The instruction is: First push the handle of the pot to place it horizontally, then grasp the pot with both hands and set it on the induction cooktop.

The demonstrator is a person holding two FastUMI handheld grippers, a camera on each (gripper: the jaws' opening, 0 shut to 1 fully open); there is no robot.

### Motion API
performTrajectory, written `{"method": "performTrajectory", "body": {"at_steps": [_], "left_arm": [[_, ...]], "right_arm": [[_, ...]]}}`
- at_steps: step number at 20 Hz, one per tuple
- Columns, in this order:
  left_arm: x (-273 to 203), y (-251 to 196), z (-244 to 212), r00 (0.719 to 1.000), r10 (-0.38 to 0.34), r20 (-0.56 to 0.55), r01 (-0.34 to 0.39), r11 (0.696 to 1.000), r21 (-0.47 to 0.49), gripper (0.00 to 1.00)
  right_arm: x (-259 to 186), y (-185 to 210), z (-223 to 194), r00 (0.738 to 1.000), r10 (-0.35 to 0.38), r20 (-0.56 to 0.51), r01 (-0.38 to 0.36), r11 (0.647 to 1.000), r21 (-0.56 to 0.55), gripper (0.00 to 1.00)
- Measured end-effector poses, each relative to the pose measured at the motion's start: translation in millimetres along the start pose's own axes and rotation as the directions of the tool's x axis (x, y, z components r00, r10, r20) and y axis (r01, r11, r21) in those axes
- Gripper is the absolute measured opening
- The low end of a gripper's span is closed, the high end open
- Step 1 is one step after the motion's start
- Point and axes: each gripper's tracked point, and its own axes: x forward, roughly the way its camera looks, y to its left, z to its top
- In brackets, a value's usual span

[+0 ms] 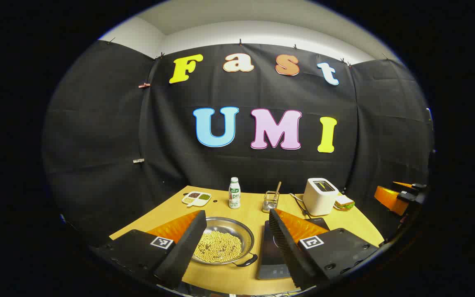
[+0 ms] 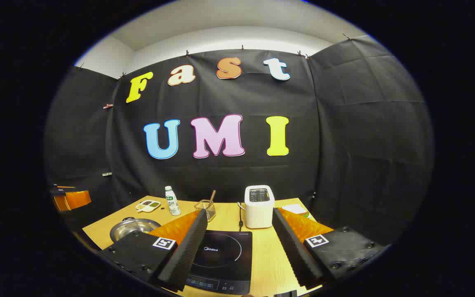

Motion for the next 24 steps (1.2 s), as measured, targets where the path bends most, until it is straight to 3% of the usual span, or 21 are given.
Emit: {"method": "performTrajectory", "body": {"at_steps": [1, 4, 8, 12, 24], "left_arm": [[4, 1, -2, 1.0, -0.013, 0.001, 0.013, 1.0, 0.002, 0.95], [13, 14, -1, 0.999, -0.045, 0.011, 0.045, 0.999, 0.013, 0.95], [23, 38, -8, 0.996, -0.081, 0.021, 0.079, 0.991, 0.104, 0.95], [32, 53, -22, 0.99, -0.143, 0.002, 0.143, 0.987, 0.071, 0.95], [44, 98, -59, 0.974, -0.216, -0.065, 0.217, 0.976, 0.014, 0.95]], "right_arm": [[-2, 2, 0, 1.0, -0.01, -0.003, 0.01, 1.0, -0.012, 0.98], [-9, 9, -1, 0.999, -0.043, -0.016, 0.043, 0.998, -0.037, 0.98], [-9, 25, -9, 0.994, -0.098, -0.047, 0.097, 0.995, -0.03, 0.98], [-13, 37, -12, 0.988, -0.144, -0.052, 0.141, 0.989, -0.051, 0.98], [-19, 93, -30, 0.975, -0.187, -0.117, 0.178, 0.981, -0.081, 0.99]]}}
